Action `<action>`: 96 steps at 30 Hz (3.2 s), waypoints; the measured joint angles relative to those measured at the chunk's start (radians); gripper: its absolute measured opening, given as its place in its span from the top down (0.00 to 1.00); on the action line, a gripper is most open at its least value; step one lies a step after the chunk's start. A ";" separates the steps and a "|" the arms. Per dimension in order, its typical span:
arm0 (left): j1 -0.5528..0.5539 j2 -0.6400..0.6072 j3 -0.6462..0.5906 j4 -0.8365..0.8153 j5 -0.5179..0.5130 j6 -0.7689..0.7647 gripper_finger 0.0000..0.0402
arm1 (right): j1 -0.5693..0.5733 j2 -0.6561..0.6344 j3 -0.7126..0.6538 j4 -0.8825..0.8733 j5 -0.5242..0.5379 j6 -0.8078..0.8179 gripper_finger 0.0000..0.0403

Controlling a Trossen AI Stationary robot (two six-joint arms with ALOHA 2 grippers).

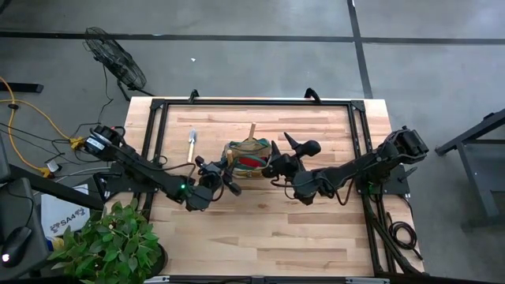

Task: Pick & Place Garden tools in Gardening bag
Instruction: Put the right light brown trowel into the light brown gardening bag

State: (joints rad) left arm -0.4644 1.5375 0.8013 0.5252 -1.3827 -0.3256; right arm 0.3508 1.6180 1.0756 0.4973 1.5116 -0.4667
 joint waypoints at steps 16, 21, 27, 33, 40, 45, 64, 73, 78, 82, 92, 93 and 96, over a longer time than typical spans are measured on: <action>0.042 0.062 0.018 -0.012 0.018 -0.048 0.85 | -0.006 0.000 0.000 -0.025 0.001 0.029 0.45; 0.061 0.072 0.018 -0.021 0.029 -0.051 0.85 | -0.006 0.000 0.000 -0.034 0.001 0.053 0.45; 0.073 0.072 0.018 -0.055 0.028 -0.079 0.85 | -0.006 0.000 0.000 -0.040 0.001 0.055 0.45; 0.072 0.113 0.018 -0.043 0.006 -0.082 0.85 | -0.006 0.000 0.000 -0.041 0.001 0.072 0.45; 0.087 0.137 0.027 -0.047 0.002 -0.089 0.85 | -0.006 0.000 0.000 -0.047 0.005 0.107 0.45; 0.086 0.137 0.039 -0.055 0.009 -0.048 0.85 | -0.006 0.000 0.000 -0.047 0.008 0.107 0.45; 0.127 0.177 0.039 -0.109 -0.025 -0.050 0.85 | -0.006 0.000 0.000 -0.055 0.008 0.160 0.45; 0.127 0.180 0.039 -0.112 -0.024 -0.046 0.75 | -0.006 0.000 0.000 -0.075 0.009 0.160 0.45; 0.126 0.180 0.039 -0.123 -0.027 -0.030 0.66 | -0.006 0.000 0.000 -0.076 0.036 0.160 0.45; 0.126 0.180 0.039 -0.124 -0.026 0.009 0.65 | -0.006 0.000 0.000 -0.080 0.058 0.158 0.45; 0.124 0.134 0.038 -0.135 -0.065 0.177 0.64 | -0.006 0.000 0.000 -0.083 0.060 0.157 0.45; 0.124 0.130 0.038 -0.136 -0.066 0.189 0.64 | -0.006 0.000 0.000 -0.083 0.060 0.157 0.45; 0.124 0.119 0.038 -0.142 -0.061 0.198 0.64 | -0.006 0.000 0.000 -0.083 0.059 0.157 0.45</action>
State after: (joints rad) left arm -0.3405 1.6563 0.8394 0.3835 -1.4432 -0.1275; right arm 0.3450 1.6176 1.0752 0.4141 1.5710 -0.3102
